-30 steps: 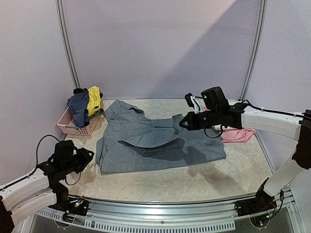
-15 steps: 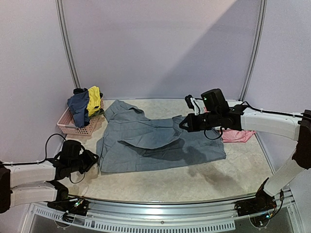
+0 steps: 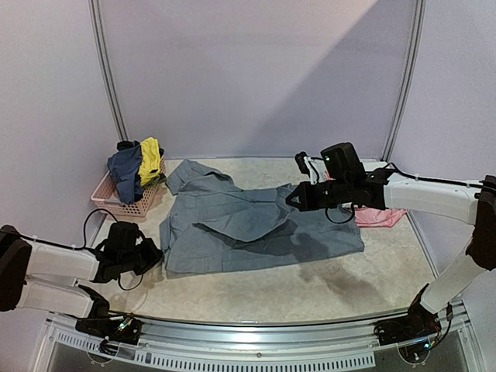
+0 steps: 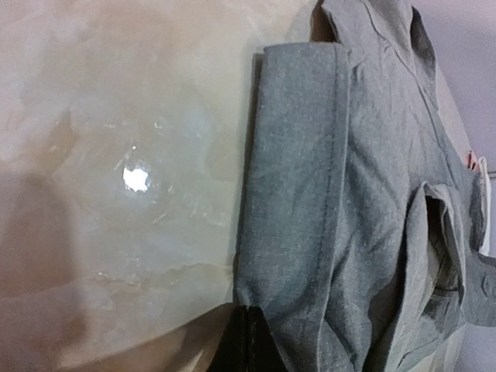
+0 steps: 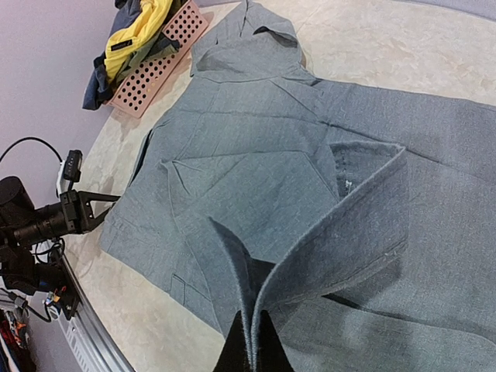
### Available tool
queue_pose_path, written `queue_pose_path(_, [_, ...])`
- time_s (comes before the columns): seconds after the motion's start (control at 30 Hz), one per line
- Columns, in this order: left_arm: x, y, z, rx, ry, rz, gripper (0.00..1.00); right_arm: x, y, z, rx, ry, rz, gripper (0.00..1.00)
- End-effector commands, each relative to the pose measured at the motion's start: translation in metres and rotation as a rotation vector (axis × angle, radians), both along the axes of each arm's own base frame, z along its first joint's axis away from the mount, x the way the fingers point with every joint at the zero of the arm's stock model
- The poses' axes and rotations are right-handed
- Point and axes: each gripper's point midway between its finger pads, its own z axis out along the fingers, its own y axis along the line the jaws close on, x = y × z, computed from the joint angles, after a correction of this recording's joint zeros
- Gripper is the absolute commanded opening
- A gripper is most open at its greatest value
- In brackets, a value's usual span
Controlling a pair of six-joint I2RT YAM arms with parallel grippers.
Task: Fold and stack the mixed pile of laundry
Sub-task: Adjust the 1/3-folded shirt at the center of the board.
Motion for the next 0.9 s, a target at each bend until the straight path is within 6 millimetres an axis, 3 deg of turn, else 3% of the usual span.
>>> queue_pose_path(0.0, [0.007, 0.006, 0.011, 0.144, -0.017, -0.047, 0.0, 0.001, 0.0, -0.002, 0.006, 0.006, -0.002, 0.0])
queue_pose_path(0.17, [0.006, 0.031, 0.027, 0.35, -0.025, -0.06, 0.0, 0.001, -0.001, 0.002, -0.01, 0.001, 0.003, 0.0])
queue_pose_path(0.27, [0.009, 0.03, 0.038, 0.361, -0.063, -0.073, 0.0, 0.001, -0.003, 0.005, -0.015, -0.01, 0.0, 0.0])
queue_pose_path(0.63, [0.019, 0.04, 0.035, 0.618, 0.014, -0.026, 0.0, -0.003, -0.007, -0.001, -0.027, 0.007, -0.002, 0.0])
queue_pose_path(0.7, [0.019, 0.037, 0.041, 0.621, 0.001, -0.03, 0.08, -0.004, -0.009, 0.0, -0.033, 0.009, -0.006, 0.0])
queue_pose_path(0.8, [0.018, 0.031, 0.062, 0.623, -0.052, -0.038, 0.3, -0.004, -0.011, 0.004, -0.04, -0.003, -0.012, 0.0])
queue_pose_path(0.87, [0.016, 0.029, 0.079, 0.623, -0.083, -0.049, 0.34, -0.004, -0.012, 0.006, -0.046, -0.01, -0.011, 0.0])
